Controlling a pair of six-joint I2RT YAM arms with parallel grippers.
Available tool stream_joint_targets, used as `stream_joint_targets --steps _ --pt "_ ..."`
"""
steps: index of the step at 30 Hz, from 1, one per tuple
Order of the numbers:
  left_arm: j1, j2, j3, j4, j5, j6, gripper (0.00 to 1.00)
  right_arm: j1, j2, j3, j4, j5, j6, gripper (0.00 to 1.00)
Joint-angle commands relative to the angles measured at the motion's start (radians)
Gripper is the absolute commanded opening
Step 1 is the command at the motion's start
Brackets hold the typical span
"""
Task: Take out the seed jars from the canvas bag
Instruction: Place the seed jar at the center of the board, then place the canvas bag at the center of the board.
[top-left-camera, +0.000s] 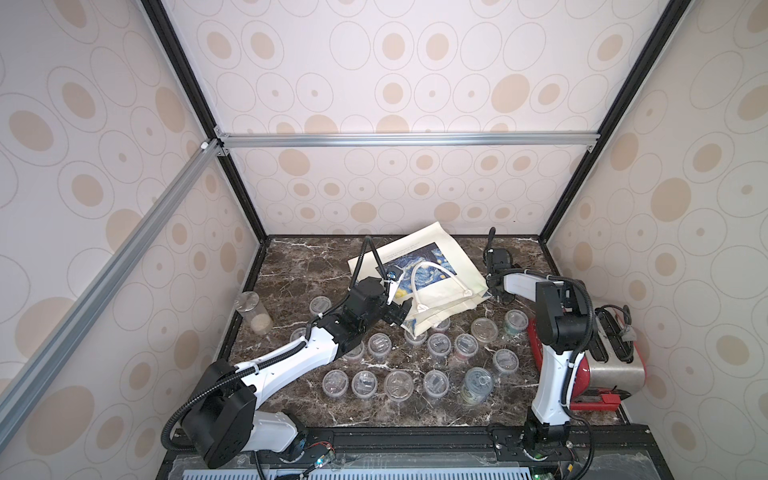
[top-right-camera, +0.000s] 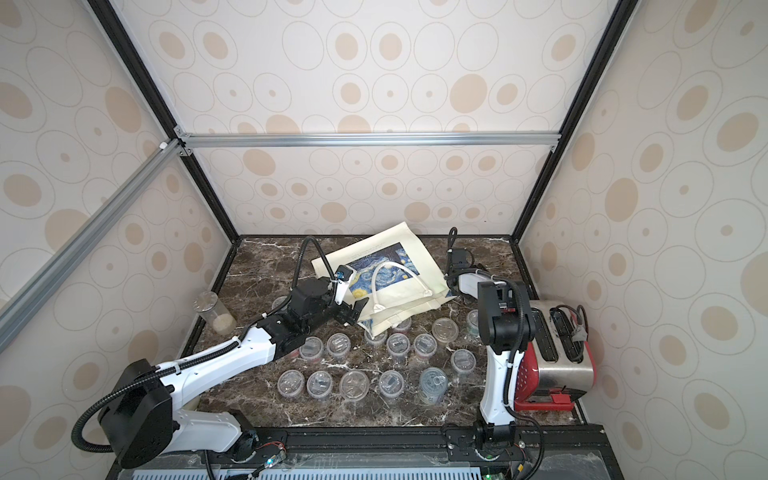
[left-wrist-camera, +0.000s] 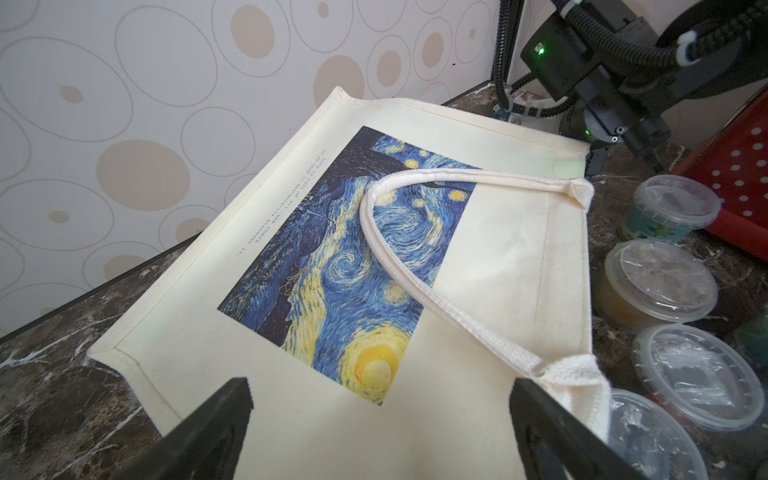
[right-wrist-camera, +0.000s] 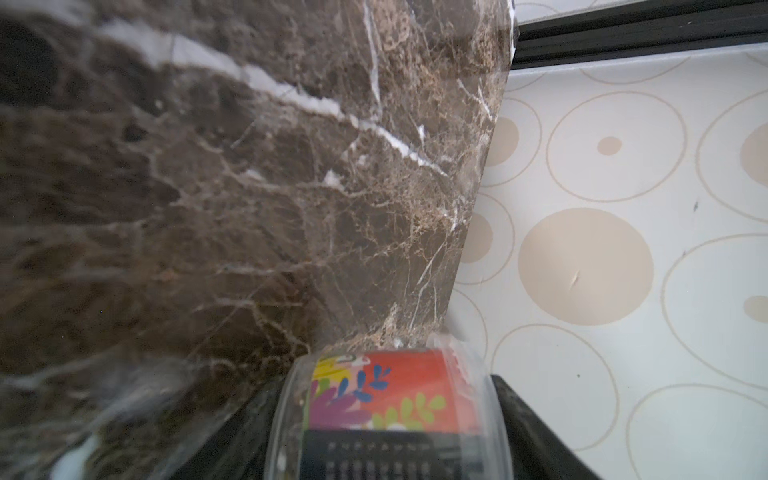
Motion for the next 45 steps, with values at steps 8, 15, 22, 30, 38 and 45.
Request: stream_joint_targets --steps 8,15,22,30,38,45 --pt "-0.003 -0.016 0.013 -0.020 0.006 0.007 0.98 0.028 -0.056 0.011 -0.101 -0.022 0.100 0.85" --pt "-0.004 -0.010 0.024 -0.027 0.020 0.016 0.98 0.029 -0.144 0.010 -0.172 -0.033 0.171 0.86" --pt "-0.003 0.018 0.045 -0.056 0.051 -0.009 0.98 0.027 -0.300 0.001 -0.296 -0.237 0.288 0.87" --pt "-0.009 -0.049 -0.007 -0.074 0.080 -0.043 0.98 -0.003 -0.537 -0.156 -0.285 -0.651 0.213 0.87" --pt "-0.011 -0.145 -0.039 -0.108 0.123 -0.028 0.98 -0.016 -0.540 -0.152 -0.446 -1.008 -0.075 0.91" --pt "-0.009 -0.217 -0.093 -0.132 0.068 -0.035 0.98 -0.043 -0.478 -0.171 -0.359 -1.014 -0.112 0.90"
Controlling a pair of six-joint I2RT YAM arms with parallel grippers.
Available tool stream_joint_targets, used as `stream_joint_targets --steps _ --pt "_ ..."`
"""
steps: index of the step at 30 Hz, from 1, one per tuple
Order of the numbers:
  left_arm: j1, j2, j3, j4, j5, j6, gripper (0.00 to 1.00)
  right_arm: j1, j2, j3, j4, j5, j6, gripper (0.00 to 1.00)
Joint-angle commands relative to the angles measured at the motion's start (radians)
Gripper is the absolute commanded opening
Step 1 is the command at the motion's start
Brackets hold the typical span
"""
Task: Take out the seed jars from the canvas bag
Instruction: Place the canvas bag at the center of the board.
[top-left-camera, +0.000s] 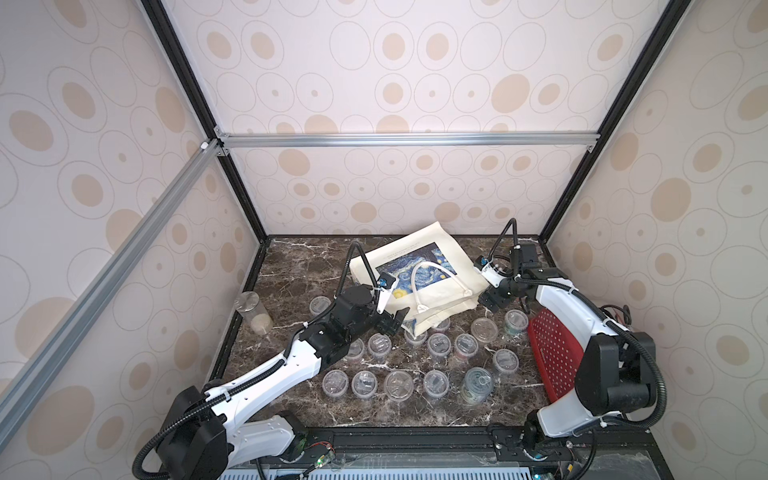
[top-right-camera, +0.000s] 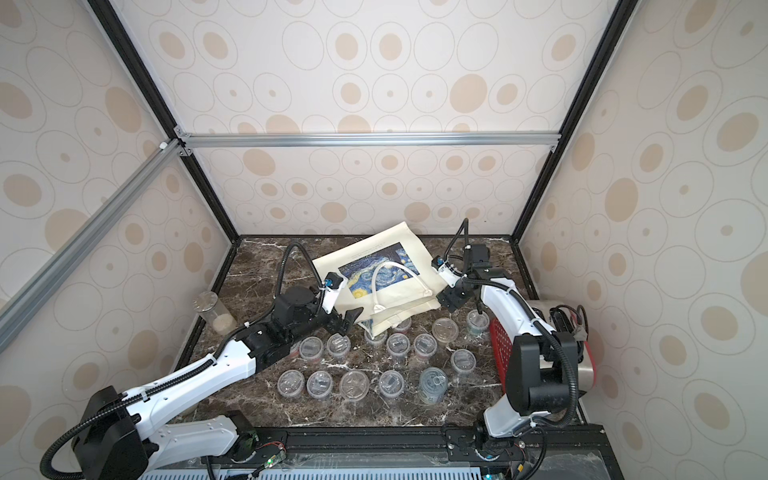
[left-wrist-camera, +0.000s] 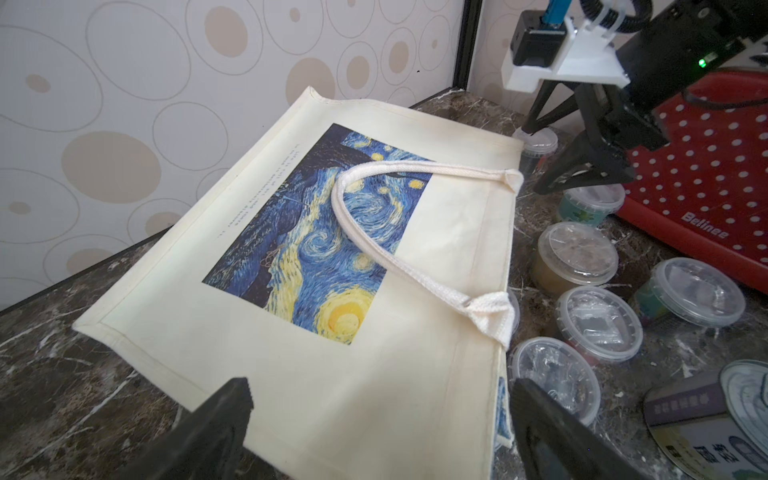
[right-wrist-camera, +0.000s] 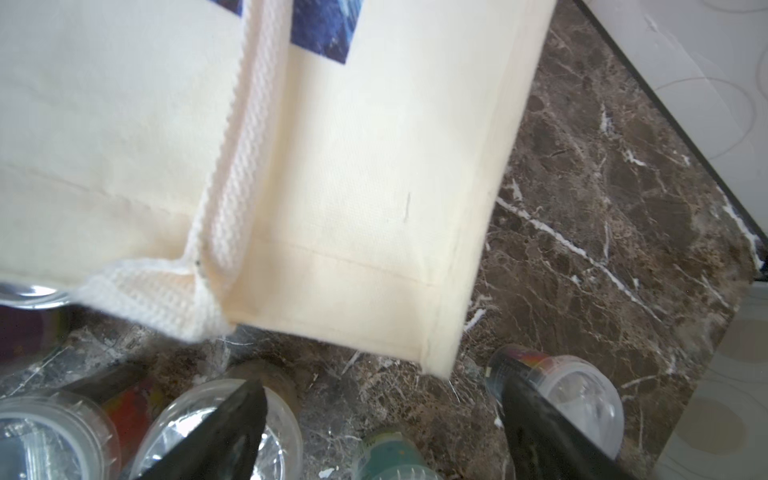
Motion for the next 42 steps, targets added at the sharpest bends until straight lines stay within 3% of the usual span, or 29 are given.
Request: stream_joint_targets --steps 1,4,7,12,14,17,22,24,27,34,42 --pt "-0.005 -0.045 -0.026 -0.025 -0.018 -0.006 0.98 -0.017 0.031 -0.034 0.065 -0.051 -0.044 0.89" --pt "-0.005 -0.062 -0.037 -0.031 -0.020 -0.013 0.98 -0.017 0.066 -0.033 0.108 -0.037 -0.031 0.85" --pt "-0.005 -0.074 -0.039 -0.043 -0.020 -0.012 0.98 -0.019 0.085 -0.044 0.193 -0.092 0.007 0.74" --pt "-0.006 -0.072 -0.010 -0.114 0.020 0.027 0.98 -0.018 0.085 0.006 0.209 -0.207 0.122 0.26" --pt "-0.005 -0.081 0.002 -0.134 -0.005 0.018 0.98 -0.017 0.051 0.019 0.206 -0.209 0.239 0.17" --pt "-0.004 -0.079 0.033 -0.201 0.008 -0.034 0.98 -0.017 -0.009 0.043 0.185 -0.114 0.530 0.12" --pt "-0.003 -0.028 0.085 -0.321 0.000 -0.183 0.98 -0.017 -0.075 0.124 -0.001 0.002 0.966 0.06" --pt "-0.004 -0.041 0.075 -0.303 0.006 -0.248 0.98 -0.016 -0.085 0.175 -0.099 -0.009 1.099 0.00" --pt "-0.004 -0.053 0.068 -0.251 0.038 -0.335 0.98 -0.016 -0.088 0.233 -0.215 -0.032 1.258 0.00" --pt "-0.004 -0.017 0.075 -0.094 0.087 -0.370 0.98 -0.014 -0.109 0.251 -0.215 -0.107 1.454 0.00" --pt "-0.004 0.103 0.107 -0.051 -0.117 -0.354 0.98 -0.015 -0.103 0.255 -0.211 -0.180 1.516 0.00"
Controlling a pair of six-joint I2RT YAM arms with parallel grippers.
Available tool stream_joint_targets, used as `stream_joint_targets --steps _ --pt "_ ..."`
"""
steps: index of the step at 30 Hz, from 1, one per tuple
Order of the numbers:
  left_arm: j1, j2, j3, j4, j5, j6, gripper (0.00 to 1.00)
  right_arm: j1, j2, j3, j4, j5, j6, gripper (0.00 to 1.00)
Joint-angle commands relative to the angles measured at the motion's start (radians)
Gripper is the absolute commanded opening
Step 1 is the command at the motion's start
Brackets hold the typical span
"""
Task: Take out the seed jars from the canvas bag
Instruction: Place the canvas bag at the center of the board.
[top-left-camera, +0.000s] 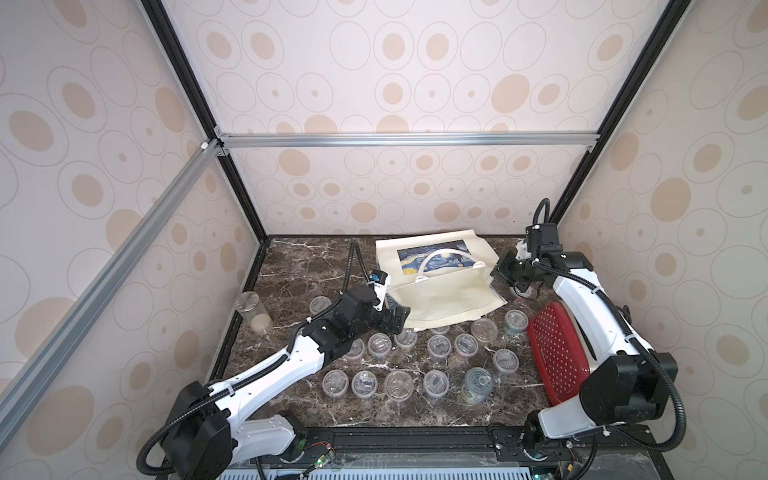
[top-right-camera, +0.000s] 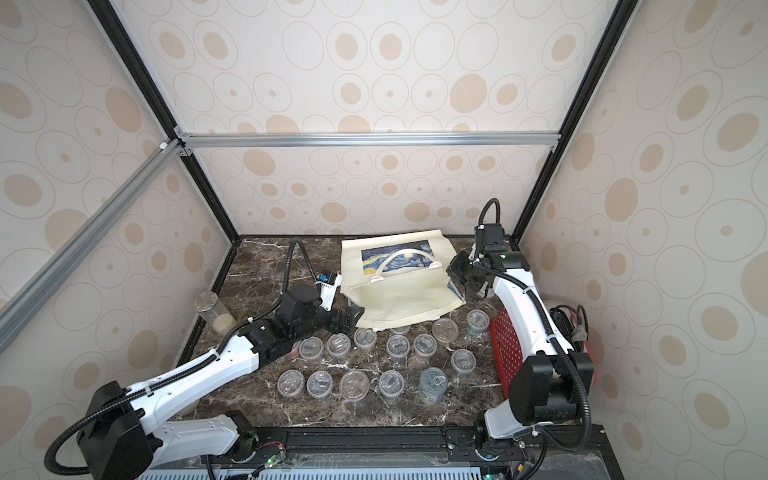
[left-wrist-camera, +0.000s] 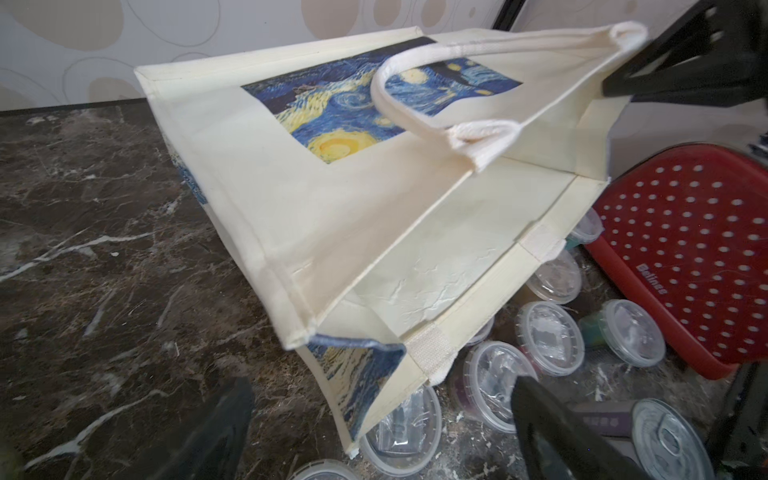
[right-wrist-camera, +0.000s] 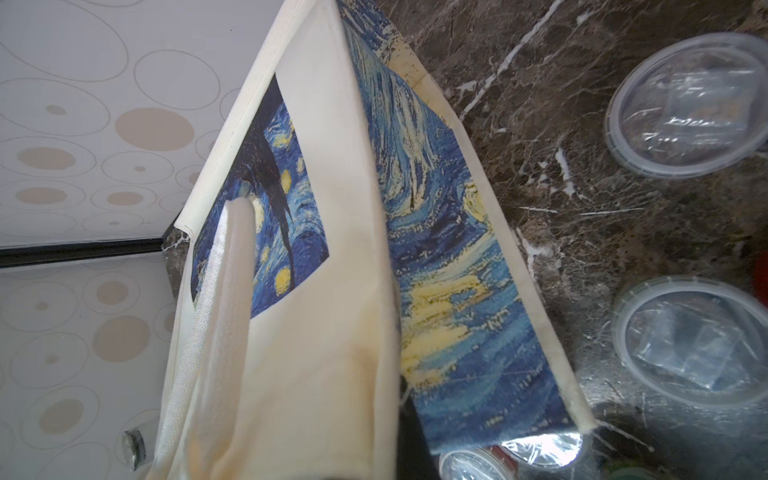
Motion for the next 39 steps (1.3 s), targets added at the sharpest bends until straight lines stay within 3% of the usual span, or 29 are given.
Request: stream_joint_targets --steps 1,4,8,11,14,19,25,28,31,35,37,39 --pt "-0.004 0.043 0.052 0.074 -0.121 -0.004 0.98 0.002 -0.025 0.022 -0.001 -0.072 0.081 0.00" --pt "-0.004 0.121 0.090 0.071 -0.258 -0.018 0.95 0.001 -0.027 0.023 0.007 -0.095 0.090 0.00" --pt "-0.004 0.178 0.187 0.036 -0.285 0.025 0.64 0.002 -0.039 0.033 -0.016 -0.086 0.058 0.00" --pt "-0.003 0.170 0.245 0.004 -0.273 0.039 0.33 0.001 -0.050 0.037 -0.038 -0.079 0.015 0.01" --pt "-0.001 0.162 0.334 -0.100 -0.273 0.056 0.19 0.000 -0.045 0.077 -0.108 -0.034 -0.044 0.04" --pt "0.038 0.201 0.540 -0.338 -0.182 0.048 0.12 0.001 -0.031 0.148 -0.196 -0.038 -0.109 0.10" --pt "0.170 0.296 0.729 -0.493 0.145 -0.040 0.00 0.001 -0.058 0.150 -0.185 -0.078 -0.158 0.26" --pt "0.188 0.325 0.758 -0.490 0.200 -0.052 0.00 0.002 -0.083 0.092 -0.106 -0.119 -0.241 0.43" --pt "0.203 0.344 0.772 -0.477 0.260 -0.075 0.02 0.020 -0.124 0.023 -0.038 -0.180 -0.427 0.72" --pt "0.233 0.376 0.794 -0.483 0.318 -0.133 0.03 0.038 -0.255 -0.160 0.118 -0.172 -0.525 0.85" --pt "0.245 0.385 0.798 -0.484 0.325 -0.151 0.03 0.039 -0.305 -0.220 0.141 -0.084 -0.533 0.91" --pt "0.257 0.388 0.803 -0.482 0.325 -0.160 0.03 0.039 -0.312 -0.241 0.103 0.010 -0.562 0.90"
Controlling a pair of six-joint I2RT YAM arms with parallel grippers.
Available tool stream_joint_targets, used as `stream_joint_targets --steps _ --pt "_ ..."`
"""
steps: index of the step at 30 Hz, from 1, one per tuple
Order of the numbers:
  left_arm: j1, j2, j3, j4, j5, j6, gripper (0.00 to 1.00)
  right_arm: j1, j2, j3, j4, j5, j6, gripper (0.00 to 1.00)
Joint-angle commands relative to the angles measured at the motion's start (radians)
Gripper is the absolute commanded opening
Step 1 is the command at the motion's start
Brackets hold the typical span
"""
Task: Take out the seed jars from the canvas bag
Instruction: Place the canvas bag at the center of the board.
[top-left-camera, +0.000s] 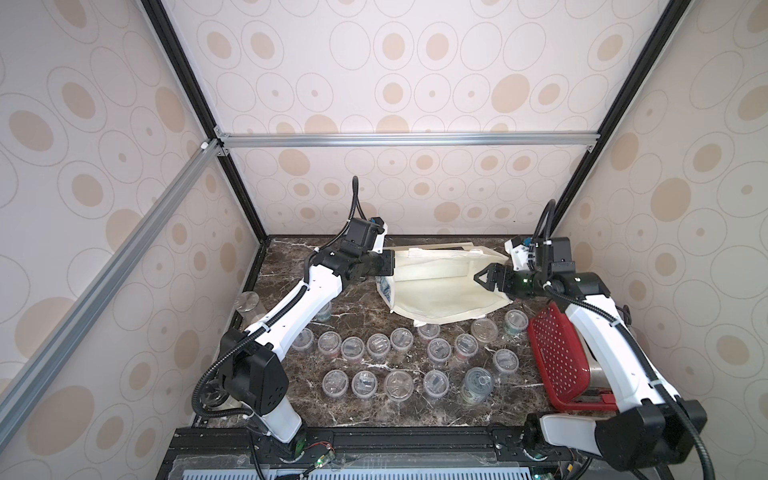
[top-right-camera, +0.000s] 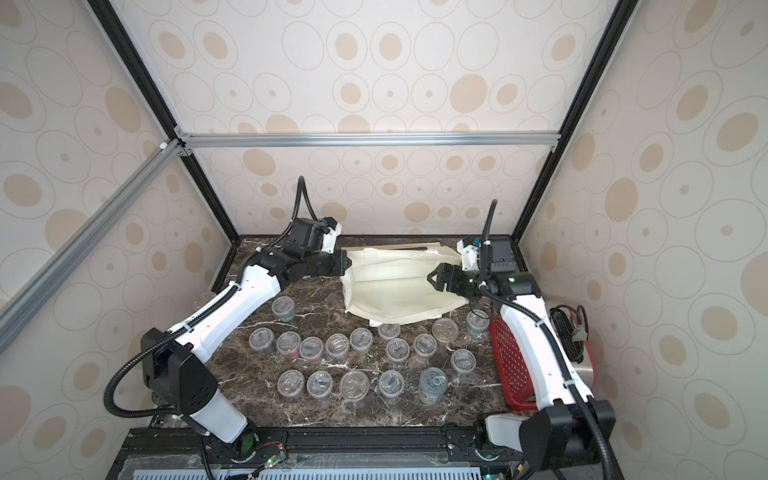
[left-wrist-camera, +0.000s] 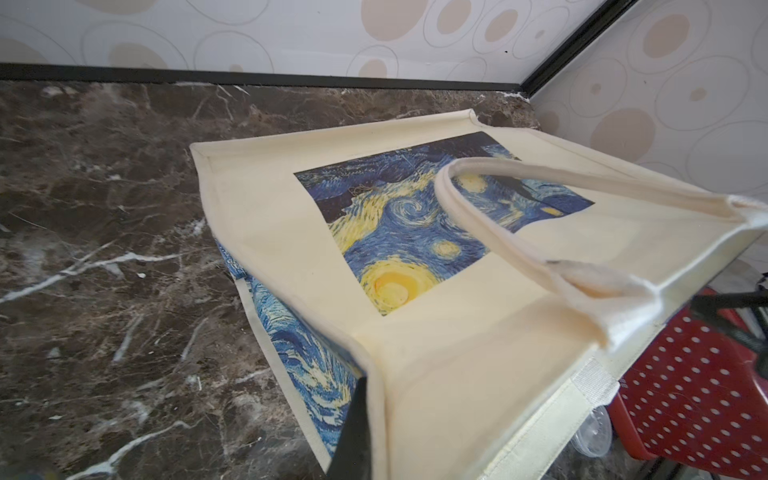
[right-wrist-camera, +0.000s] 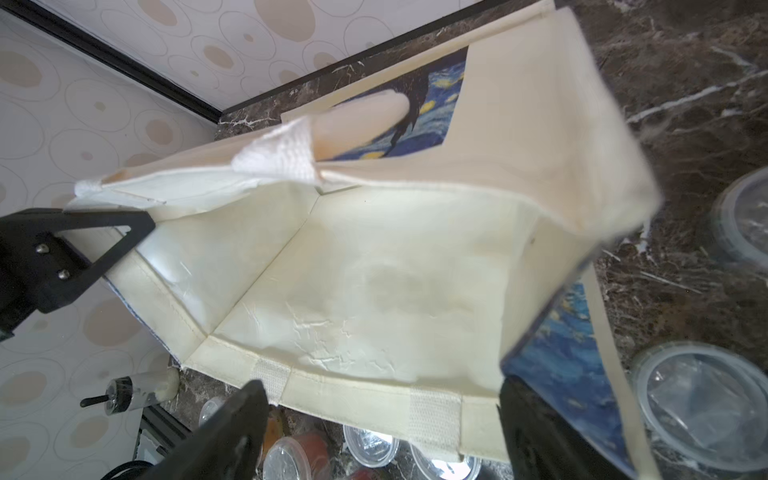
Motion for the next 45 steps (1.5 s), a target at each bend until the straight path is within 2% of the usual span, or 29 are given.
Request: stream_joint_targets --steps 1,5,7,10,12,15,16,17,19,20,21,22,23,25,26,28,33,37,41,45 --pt "0.029 -0.011 0.067 0.023 0.067 -0.056 0.03 0.002 -0.026 -0.046 0.046 0.141 -0.101 0.89" --pt "0.060 -0.005 0.066 0.030 0.120 -0.064 0.03 0.007 -0.049 -0.113 0.100 0.304 -0.110 0.85" --pt "0.069 -0.001 0.063 0.029 0.126 -0.066 0.03 0.007 -0.045 -0.121 0.114 0.314 -0.108 0.84" --pt "0.072 0.002 0.060 0.030 0.131 -0.071 0.03 0.013 -0.003 -0.113 0.108 0.288 -0.093 0.76" --pt "0.072 0.007 0.060 0.031 0.137 -0.063 0.04 0.042 0.028 -0.113 0.111 0.291 -0.079 0.68" --pt "0.072 0.015 0.056 0.031 0.138 -0.043 0.05 0.088 0.074 -0.098 0.141 0.265 0.000 0.43" --pt "0.072 0.017 0.054 0.030 0.133 -0.034 0.07 0.106 0.092 -0.082 0.139 0.281 0.021 0.31" --pt "0.073 0.018 0.053 0.029 0.126 -0.022 0.12 0.117 0.110 -0.052 0.119 0.299 0.054 0.21" --pt "0.075 0.016 0.057 0.025 0.109 0.015 0.22 0.120 0.132 0.026 0.026 0.294 0.174 0.13" --pt "0.077 0.014 0.062 0.021 0.092 0.037 0.26 0.122 0.132 0.060 -0.010 0.273 0.247 0.05" --pt "0.078 0.010 0.066 0.021 0.074 0.054 0.37 0.128 0.123 0.079 -0.026 0.255 0.311 0.02" --pt "0.079 0.004 0.067 0.030 0.049 0.072 0.58 0.130 0.112 0.092 -0.035 0.233 0.388 0.00" --pt "0.080 -0.007 0.062 0.043 0.029 0.095 0.78 0.131 0.103 0.105 -0.035 0.211 0.446 0.00" --pt "0.080 -0.026 0.051 0.077 -0.001 0.129 0.94 0.130 0.109 0.145 -0.046 0.181 0.520 0.00" --pt "0.079 -0.041 0.043 0.098 -0.006 0.143 0.97 0.128 0.124 0.181 -0.065 0.181 0.538 0.00" --pt "0.080 -0.067 0.024 0.135 -0.016 0.166 0.98 0.117 0.156 0.244 -0.094 0.164 0.581 0.00" --pt "0.080 -0.144 -0.068 0.194 -0.098 0.241 0.98 0.048 0.236 0.256 -0.020 -0.114 0.749 0.00" --pt "0.080 -0.225 -0.223 0.251 -0.212 0.323 0.98 0.019 0.268 0.270 -0.005 -0.165 0.758 0.00" --pt "0.080 -0.271 -0.343 0.304 -0.250 0.424 0.98 -0.011 0.301 0.234 0.103 -0.307 0.802 0.00" --pt "0.080 -0.247 -0.342 0.294 -0.325 0.420 0.98 -0.021 0.345 0.266 0.065 -0.327 0.772 0.03"
